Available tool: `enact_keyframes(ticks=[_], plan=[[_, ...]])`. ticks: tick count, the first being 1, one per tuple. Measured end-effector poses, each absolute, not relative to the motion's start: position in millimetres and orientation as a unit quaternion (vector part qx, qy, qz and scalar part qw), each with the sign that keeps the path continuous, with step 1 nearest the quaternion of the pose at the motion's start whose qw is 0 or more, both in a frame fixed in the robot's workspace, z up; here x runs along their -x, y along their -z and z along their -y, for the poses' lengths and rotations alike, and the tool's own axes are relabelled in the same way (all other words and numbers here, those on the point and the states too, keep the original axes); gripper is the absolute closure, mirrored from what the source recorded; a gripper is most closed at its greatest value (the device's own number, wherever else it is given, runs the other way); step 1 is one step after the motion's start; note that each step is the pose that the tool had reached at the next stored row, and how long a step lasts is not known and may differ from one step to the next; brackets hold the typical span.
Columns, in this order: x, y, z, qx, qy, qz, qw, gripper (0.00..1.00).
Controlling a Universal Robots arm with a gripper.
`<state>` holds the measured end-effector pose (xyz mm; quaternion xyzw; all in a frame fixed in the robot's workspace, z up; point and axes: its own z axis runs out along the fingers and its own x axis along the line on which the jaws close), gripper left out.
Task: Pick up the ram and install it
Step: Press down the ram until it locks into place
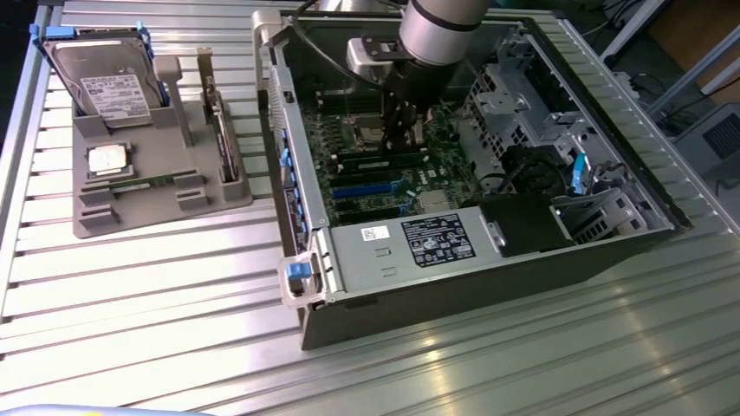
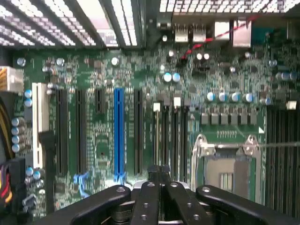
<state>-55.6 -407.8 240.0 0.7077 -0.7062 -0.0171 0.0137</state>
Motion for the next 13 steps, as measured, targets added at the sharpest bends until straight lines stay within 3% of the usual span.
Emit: enact_keyframes(ticks=[13], plan=[[1.8,-246.2,407.8,-0.708,0.017,0.706,0.014,0.89]])
